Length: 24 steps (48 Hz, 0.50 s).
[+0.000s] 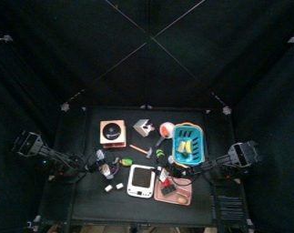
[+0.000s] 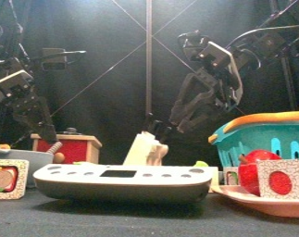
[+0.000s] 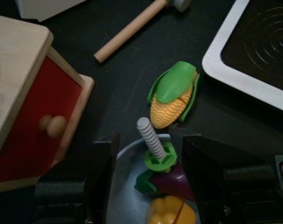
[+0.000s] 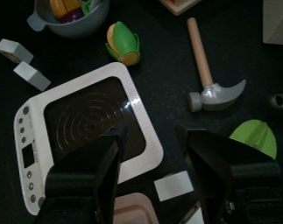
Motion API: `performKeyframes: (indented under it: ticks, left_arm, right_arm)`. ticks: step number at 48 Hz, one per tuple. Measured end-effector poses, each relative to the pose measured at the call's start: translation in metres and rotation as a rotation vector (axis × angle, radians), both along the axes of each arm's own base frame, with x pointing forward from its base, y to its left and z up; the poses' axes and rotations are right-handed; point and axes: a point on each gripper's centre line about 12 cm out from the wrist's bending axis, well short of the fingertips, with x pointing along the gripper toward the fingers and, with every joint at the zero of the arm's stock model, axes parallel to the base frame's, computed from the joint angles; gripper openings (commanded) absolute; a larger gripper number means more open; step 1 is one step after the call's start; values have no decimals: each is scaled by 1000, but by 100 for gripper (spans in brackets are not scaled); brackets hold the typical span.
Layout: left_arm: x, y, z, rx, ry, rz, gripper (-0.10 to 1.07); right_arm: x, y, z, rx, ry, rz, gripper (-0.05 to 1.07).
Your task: Grab green screw
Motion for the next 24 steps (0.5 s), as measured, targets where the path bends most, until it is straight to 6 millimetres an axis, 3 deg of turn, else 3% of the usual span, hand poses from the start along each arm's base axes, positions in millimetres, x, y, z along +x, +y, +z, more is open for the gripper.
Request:
performKeyframes:
  ticks: [14,24]
  left_arm:
    - [5,4,-4,9,19,15,85]
    - [6,5,-8,12,34,25,74]
  right_arm:
    - [0,0,0,1,0,1,84]
    - [0,1,0,-1,0,2,84]
